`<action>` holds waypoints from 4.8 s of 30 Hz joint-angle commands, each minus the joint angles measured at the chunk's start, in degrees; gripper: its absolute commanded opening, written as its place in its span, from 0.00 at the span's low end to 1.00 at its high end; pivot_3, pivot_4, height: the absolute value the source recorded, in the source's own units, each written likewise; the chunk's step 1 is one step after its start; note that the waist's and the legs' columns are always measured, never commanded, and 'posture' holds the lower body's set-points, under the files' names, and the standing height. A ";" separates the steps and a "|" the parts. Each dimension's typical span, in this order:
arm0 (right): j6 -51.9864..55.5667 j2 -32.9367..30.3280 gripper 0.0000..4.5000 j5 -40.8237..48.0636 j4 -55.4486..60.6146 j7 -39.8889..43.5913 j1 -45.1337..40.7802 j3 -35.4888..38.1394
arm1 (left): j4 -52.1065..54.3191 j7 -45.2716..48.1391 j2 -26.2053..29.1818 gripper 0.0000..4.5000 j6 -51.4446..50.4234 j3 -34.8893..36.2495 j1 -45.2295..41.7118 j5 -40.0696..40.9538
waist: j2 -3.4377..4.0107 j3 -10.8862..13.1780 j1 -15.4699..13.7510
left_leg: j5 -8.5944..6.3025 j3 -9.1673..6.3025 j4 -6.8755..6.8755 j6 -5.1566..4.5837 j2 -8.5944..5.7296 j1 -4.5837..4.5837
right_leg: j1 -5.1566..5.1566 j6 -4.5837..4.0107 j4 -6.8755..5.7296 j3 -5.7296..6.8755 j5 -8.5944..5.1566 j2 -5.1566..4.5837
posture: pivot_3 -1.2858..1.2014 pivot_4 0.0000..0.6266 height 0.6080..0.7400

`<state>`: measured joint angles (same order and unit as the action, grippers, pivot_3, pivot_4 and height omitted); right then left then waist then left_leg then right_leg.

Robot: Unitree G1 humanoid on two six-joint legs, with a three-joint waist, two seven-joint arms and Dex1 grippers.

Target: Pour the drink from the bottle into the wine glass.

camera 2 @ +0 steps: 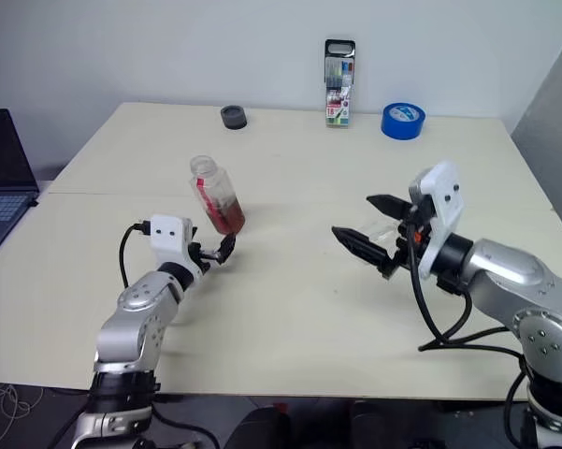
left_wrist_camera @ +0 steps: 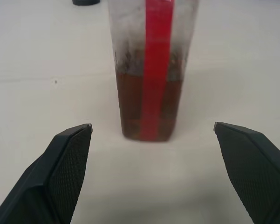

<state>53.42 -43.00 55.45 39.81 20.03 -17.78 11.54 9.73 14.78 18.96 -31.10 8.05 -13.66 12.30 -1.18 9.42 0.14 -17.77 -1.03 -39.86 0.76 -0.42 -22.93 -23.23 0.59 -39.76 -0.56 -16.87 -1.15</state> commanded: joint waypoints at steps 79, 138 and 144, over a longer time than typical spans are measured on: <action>-46.60 35.63 0.03 -50.14 -67.28 4.76 -24.49 -13.99 | 24.17 18.89 5.90 1.00 16.36 0.02 29.85 9.62 | 0.12 -0.01 1.92 | 0.00 0.23 0.10 0.00 0.05 0.22 | -0.07 -0.05 -0.22 -0.18 0.01 0.01 | 0.52 0.24 1.00; -2.86 9.57 0.98 -8.36 0.63 14.95 -5.30 -5.75 | -1.05 5.27 4.31 1.00 17.32 6.03 4.22 3.85 | 0.06 -0.06 1.34 | -0.03 0.00 0.09 -0.04 0.04 0.21 | 0.07 -0.04 -0.11 0.02 0.00 0.07 | 0.52 0.24 1.00; -4.12 10.12 0.98 -8.27 1.20 13.30 -5.36 -7.06 | -6.96 8.25 5.79 1.00 17.40 5.69 -1.48 3.94 | 0.06 -0.05 1.33 | -0.02 0.00 0.09 -0.04 0.03 0.18 | 0.05 -0.04 -0.10 0.03 0.00 0.06 | 0.52 0.24 1.00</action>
<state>50.43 -33.07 46.29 39.07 33.85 -22.46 4.26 2.60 22.52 23.75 -14.66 13.23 -13.73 16.01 -1.12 9.37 1.47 -17.80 -1.03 -39.78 0.73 -0.38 -22.75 -23.19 0.55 -39.86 -0.52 -16.86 -1.10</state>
